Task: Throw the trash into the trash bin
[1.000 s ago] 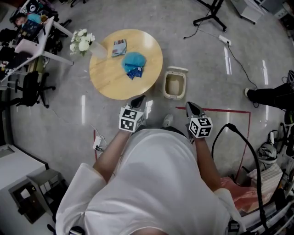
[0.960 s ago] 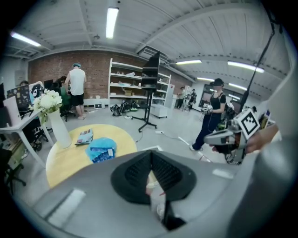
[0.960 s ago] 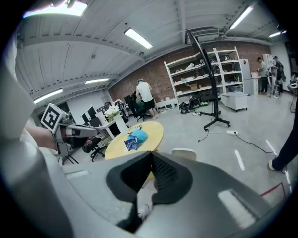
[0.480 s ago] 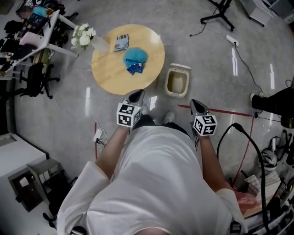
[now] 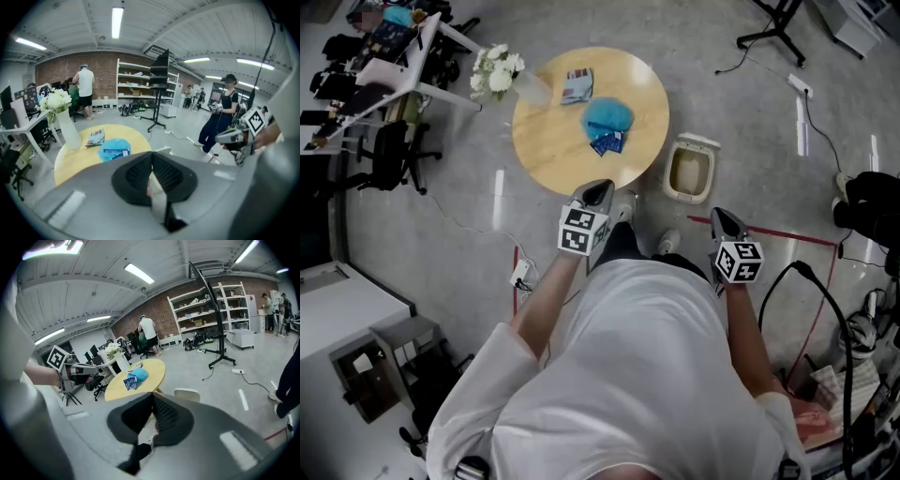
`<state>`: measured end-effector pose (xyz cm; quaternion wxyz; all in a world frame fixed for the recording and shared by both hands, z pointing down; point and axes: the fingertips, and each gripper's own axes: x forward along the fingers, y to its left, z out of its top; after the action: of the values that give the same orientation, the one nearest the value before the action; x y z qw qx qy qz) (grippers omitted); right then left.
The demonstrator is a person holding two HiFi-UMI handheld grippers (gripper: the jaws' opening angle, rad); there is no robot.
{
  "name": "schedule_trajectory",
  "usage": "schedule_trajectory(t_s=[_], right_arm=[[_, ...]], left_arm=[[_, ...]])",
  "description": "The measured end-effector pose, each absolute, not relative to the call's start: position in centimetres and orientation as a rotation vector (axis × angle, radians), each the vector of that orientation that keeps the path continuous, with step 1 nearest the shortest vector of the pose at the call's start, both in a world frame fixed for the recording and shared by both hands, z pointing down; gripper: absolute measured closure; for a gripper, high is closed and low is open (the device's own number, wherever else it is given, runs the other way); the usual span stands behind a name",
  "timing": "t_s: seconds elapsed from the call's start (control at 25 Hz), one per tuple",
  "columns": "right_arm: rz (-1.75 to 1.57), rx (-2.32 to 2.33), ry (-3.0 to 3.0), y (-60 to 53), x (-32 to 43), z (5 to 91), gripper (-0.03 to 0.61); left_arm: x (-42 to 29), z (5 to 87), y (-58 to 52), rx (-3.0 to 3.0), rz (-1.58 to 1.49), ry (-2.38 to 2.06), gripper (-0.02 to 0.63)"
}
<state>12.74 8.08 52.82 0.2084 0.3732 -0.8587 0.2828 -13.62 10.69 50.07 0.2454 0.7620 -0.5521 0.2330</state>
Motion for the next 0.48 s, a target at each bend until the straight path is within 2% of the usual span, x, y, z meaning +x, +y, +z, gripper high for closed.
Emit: schedule_trajectory(t_s=[0.48], right_arm=[[0.79, 1.076, -2.354, 5.8, 7.0, 52.1, 0.577]], left_arm=[[-19.1, 53.1, 7.3, 2.104, 0.773, -1.392, 0.58]])
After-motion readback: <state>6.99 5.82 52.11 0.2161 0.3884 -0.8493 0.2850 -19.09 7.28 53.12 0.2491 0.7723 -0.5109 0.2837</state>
